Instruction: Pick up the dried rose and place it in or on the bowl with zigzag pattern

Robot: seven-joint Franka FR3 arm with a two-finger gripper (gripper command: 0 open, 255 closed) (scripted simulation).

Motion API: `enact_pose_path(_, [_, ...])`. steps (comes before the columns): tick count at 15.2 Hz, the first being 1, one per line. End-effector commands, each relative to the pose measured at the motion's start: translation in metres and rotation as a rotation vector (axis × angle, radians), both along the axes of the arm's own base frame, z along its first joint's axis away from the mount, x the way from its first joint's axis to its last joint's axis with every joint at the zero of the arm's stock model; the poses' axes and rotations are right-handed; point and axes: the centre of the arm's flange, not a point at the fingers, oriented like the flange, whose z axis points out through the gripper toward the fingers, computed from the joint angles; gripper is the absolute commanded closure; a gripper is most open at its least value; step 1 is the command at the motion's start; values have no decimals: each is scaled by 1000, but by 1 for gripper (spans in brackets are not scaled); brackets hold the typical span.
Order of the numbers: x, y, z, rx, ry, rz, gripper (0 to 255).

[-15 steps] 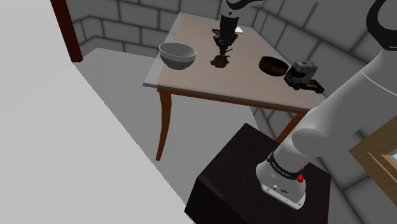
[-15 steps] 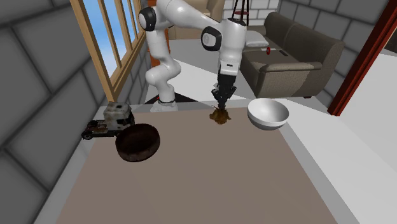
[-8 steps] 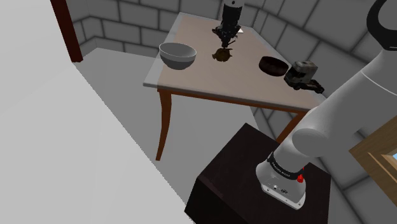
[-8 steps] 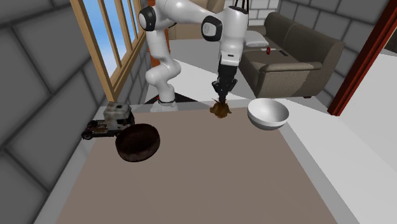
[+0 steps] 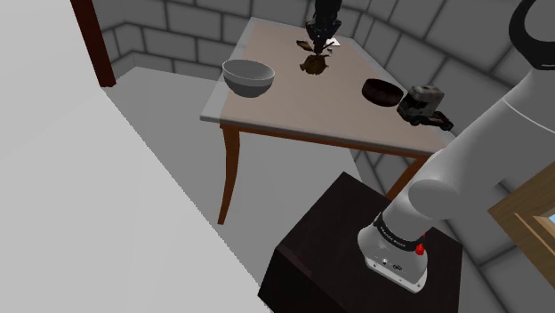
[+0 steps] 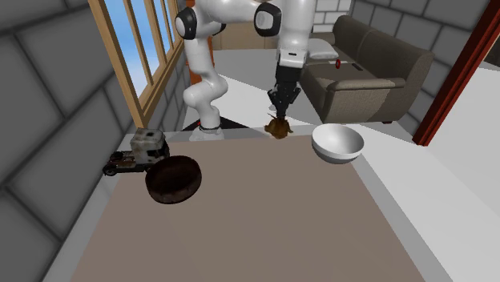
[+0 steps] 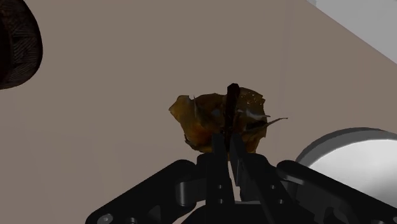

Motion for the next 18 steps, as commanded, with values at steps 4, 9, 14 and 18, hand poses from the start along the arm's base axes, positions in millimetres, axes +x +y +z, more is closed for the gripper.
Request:
enact_pose_path(4, [1,0,26,0,0,0,255])
enact_pose_path(9, [-19,-34,38,0,0,0,255])
enact_pose_path(14, [-51,-91,45,0,0,0,255])
enact_pose_path(18, [-77,-137,50,0,0,0,255])
